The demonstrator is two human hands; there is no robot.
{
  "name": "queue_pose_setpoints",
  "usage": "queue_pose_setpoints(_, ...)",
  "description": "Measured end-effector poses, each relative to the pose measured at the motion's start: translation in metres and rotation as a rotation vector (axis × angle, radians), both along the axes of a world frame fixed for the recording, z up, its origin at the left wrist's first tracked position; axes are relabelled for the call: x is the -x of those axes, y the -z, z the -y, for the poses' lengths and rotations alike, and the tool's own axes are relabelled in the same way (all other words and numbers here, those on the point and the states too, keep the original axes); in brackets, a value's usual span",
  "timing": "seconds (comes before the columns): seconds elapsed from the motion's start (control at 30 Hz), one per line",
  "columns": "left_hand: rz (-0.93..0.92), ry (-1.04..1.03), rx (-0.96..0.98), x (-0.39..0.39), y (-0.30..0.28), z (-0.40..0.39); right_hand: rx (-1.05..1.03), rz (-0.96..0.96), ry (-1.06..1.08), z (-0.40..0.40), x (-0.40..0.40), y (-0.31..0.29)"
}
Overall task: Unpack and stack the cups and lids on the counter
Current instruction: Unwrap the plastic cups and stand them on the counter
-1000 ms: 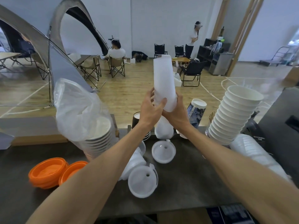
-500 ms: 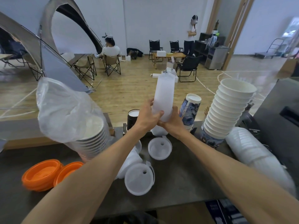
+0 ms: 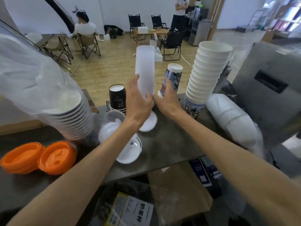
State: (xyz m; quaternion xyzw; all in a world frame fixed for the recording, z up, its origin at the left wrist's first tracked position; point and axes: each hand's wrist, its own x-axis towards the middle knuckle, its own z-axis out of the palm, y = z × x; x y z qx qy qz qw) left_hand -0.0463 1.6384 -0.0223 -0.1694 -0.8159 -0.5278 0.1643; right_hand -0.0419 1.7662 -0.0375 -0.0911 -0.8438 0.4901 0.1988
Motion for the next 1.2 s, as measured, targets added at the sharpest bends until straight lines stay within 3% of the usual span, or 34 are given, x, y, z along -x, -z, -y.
queue_pose_setpoints(0.1, -0.130, 0.121, -0.069, -0.061, 0.023, -0.006, -0.052, -0.085, 0.024, -0.001, -0.060, 0.017)
queue_pose_setpoints(0.23, -0.135, 0.424, 0.108, -0.120, 0.063, 0.005, -0.207, -0.057, -0.032, -0.003, -0.136, 0.049)
queue_pose_setpoints(0.37, -0.059, 0.593, 0.247, -0.151, 0.101, 0.014, -0.253, 0.064, -0.085, -0.002, -0.197, 0.094)
queue_pose_setpoints(0.63, 0.176, 0.946, 0.559, -0.218, 0.199, -0.005, -0.078, 0.340, -0.073, -0.015, -0.314, 0.201)
queue_pose_setpoints(0.77, 0.300, 1.036, 0.796, -0.233, 0.233, -0.001, -0.302, 0.877, -0.238, -0.041, -0.360, 0.276)
queue_pose_setpoints(0.83, 0.341, 1.053, 0.904, -0.232, 0.241, 0.005, -0.435, 1.042, -0.346, -0.051, -0.378, 0.303)
queue_pose_setpoints(1.0, 0.374, 1.074, 1.006, -0.231, 0.246, 0.013, -0.778, 1.053, -0.483, -0.052, -0.395, 0.347)
queue_pose_setpoints(1.2, 0.369, 1.105, 0.985, -0.236, 0.241, 0.010, -0.877, 1.026, -0.543, -0.038, -0.377, 0.353)
